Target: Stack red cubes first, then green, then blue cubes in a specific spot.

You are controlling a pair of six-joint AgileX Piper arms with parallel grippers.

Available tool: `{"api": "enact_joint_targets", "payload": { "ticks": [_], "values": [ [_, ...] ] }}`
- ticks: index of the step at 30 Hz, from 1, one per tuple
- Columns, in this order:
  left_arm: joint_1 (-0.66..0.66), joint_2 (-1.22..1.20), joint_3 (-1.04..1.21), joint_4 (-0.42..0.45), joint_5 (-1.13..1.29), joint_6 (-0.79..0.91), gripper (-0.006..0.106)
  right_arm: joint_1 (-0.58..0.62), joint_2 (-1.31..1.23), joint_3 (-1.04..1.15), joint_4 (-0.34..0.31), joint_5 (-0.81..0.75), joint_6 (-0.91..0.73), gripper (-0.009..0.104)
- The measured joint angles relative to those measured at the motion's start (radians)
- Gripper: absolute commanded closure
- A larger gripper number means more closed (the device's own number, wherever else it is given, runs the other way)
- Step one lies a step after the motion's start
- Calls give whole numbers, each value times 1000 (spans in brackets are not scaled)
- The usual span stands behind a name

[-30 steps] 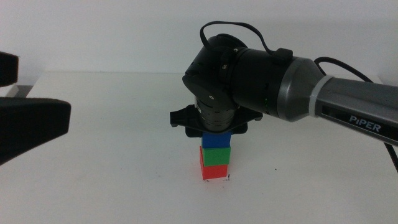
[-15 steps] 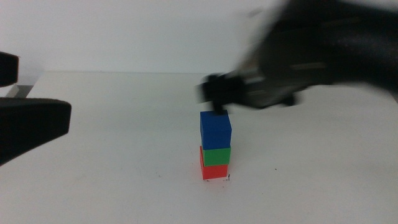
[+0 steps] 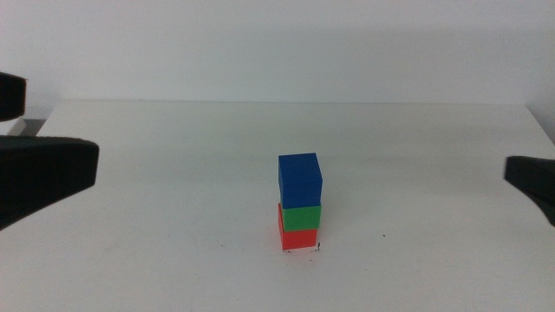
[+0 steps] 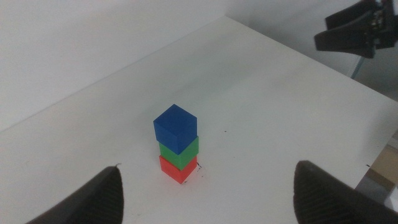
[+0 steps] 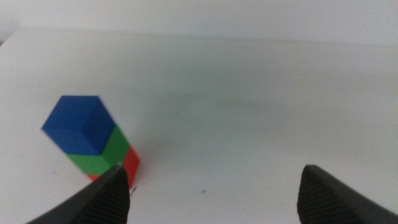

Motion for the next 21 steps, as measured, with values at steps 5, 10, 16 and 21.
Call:
{"api": "enact_joint_targets", "payload": {
  "ticks": [5,10,16,21],
  "values": [
    [0,0,0,1,0,0,7,-33,-34,16,30,-7,-35,2],
    [0,0,0,7,0,0,7,-34,-34,16,32,-21,-38,2],
    [0,-3,9,18,-7,0,7,-34,-34,16,32,-23,-38,2],
    [56,-67,141,-101,-167,0,7,-34,-34,16,32,-23,-38,2]
  ]
}}
